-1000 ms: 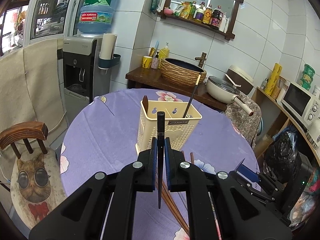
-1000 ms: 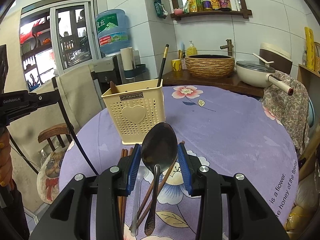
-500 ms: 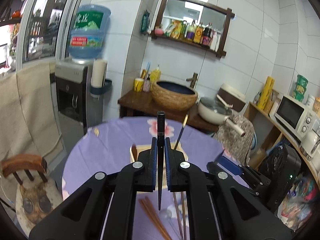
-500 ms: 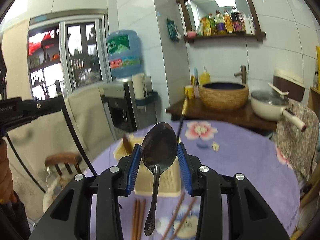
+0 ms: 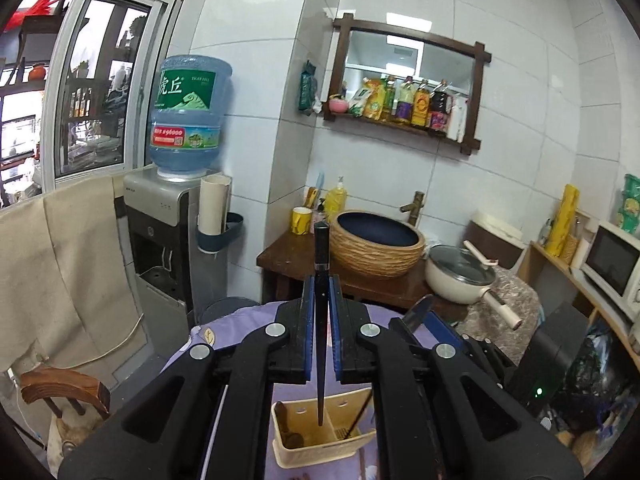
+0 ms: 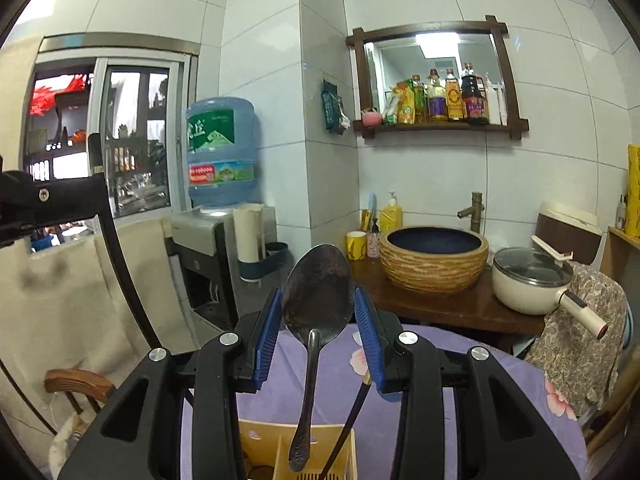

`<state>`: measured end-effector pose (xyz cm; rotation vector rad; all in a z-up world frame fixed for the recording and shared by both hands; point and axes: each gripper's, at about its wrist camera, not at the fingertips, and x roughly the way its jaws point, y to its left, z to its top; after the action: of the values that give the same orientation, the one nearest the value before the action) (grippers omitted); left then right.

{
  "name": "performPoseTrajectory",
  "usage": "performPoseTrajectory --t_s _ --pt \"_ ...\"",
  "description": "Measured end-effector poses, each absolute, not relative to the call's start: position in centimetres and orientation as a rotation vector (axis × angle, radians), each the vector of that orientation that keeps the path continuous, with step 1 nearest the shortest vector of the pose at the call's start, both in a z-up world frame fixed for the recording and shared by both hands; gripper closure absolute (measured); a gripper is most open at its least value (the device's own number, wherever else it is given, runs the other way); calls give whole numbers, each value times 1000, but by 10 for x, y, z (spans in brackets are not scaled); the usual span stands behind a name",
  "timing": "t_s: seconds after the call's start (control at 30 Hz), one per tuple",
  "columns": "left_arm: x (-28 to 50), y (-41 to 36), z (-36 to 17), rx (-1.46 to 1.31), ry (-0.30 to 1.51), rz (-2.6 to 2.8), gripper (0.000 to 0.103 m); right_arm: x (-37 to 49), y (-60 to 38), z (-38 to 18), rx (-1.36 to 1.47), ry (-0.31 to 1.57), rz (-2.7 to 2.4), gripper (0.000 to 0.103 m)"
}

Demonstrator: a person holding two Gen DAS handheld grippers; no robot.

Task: Organize utensils
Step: 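Carry the chopstick with the left tool while the right tool carries the silver spoon toward the holder, then lower the chopstick into the holder with the left tool while the right tool inserts the spoon, then open both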

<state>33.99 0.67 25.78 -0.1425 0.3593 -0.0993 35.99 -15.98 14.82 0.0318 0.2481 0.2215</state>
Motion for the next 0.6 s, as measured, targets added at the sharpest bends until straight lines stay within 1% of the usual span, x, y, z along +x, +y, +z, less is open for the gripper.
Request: performPoseTrajectory --t_s 0.13,0.27,0.47,0.6 --pt "362 8 221 -152 425 -85 96 367 -162 114 25 289 201 66" --pt "367 9 181 -155 479 -82 96 357 -158 85 -24 295 192 66" --pt "372 8 129 -159 560 -82 96 357 -161 58 -36 346 196 66" --pt "370 5 107 -143 583 -77 96 357 -162 46 -35 384 220 66"
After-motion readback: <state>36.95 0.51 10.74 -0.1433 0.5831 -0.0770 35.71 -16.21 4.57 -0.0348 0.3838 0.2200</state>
